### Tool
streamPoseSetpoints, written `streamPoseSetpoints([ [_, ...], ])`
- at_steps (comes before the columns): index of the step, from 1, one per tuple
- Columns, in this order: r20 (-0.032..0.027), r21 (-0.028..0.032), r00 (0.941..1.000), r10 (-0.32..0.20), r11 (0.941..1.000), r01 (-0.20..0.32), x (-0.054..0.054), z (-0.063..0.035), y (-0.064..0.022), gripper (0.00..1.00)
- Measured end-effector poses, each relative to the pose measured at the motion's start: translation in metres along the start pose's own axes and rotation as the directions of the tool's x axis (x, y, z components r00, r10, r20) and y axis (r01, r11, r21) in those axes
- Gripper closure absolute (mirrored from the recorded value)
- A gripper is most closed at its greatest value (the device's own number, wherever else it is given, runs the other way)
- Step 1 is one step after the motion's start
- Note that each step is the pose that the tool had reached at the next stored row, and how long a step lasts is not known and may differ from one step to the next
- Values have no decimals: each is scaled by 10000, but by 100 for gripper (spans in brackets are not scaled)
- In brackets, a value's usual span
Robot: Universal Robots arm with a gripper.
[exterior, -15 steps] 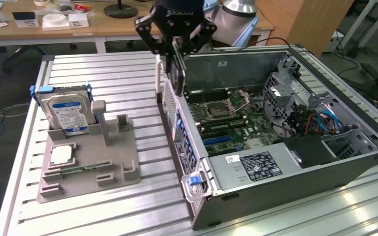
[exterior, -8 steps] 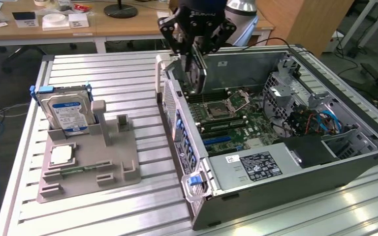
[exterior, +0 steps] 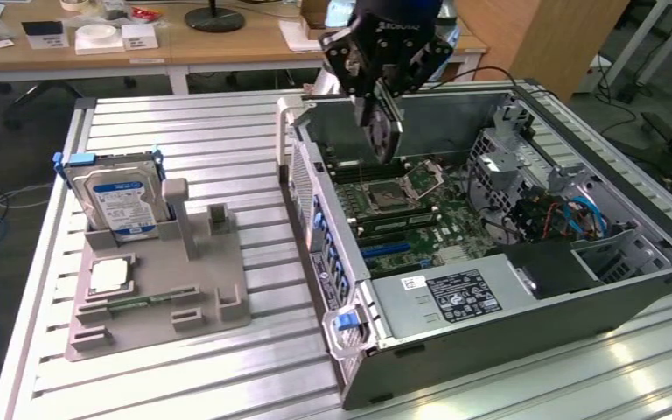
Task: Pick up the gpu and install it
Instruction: 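Pick up the gpu and move the gpu toward the slot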
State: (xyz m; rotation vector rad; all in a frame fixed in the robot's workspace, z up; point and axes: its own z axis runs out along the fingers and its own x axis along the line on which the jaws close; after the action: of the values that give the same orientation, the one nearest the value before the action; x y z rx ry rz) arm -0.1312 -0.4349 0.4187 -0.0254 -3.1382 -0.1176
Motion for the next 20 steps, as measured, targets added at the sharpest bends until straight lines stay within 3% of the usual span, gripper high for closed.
streamPoseSetpoints([
  [8,-18,-1,9997,-254,9997,254,-192,14,2,72],
  [20,-20,0,9996,-283,9996,283,-704,34,10,72],
])
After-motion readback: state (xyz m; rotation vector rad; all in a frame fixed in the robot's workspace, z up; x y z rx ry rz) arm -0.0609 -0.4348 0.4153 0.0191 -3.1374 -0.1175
